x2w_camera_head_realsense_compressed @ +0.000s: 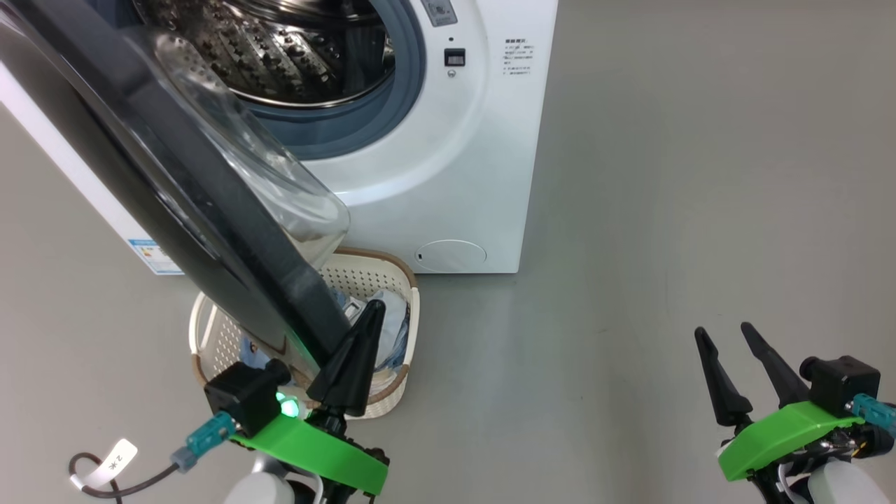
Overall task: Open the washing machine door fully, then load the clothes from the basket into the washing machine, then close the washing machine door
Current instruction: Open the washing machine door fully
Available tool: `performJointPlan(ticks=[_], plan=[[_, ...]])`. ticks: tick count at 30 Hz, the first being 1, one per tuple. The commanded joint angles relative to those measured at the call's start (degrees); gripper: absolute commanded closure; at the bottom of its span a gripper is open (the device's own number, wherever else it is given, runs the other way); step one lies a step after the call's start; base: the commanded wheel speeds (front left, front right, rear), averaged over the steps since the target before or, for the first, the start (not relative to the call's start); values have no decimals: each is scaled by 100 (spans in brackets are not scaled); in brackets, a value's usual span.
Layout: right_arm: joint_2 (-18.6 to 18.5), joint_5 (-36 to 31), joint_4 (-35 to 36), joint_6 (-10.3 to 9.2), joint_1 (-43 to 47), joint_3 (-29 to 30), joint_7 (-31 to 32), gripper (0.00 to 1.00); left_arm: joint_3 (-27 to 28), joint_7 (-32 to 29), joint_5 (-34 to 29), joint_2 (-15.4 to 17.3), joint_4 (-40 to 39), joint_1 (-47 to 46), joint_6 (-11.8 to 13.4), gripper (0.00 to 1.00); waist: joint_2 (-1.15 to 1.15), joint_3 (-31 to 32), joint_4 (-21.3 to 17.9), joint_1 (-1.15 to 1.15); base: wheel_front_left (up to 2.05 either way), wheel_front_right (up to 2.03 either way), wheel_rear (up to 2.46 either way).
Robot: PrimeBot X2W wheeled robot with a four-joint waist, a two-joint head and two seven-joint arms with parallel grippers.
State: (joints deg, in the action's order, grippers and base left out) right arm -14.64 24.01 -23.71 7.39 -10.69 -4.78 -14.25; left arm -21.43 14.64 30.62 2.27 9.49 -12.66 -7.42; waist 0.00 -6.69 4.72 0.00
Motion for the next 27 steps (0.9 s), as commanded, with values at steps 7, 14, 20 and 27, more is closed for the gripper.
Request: performJointPlan(ticks=[7,14,20,27], plan=[[-88,-55,202,10,-94,-44,-74,0,358,36,11,61,-96,-112,-7,100,0,2,99,0,0,0,0],[-82,-88,238,10,-104,-6,-74,0,416,36,-11,61,-197,89,-7,100,0,-28,196,0,0,0,0],[-82,-79,269,10,-113,-41,-74,0,503,36,-17,61,-227,217,-7,100,0,-58,304,0,0,0,0],[-112,-72,281,10,-109,-29,-74,0,632,36,-76,61,-270,303,-7,100,0,-52,447,0,0,0,0]])
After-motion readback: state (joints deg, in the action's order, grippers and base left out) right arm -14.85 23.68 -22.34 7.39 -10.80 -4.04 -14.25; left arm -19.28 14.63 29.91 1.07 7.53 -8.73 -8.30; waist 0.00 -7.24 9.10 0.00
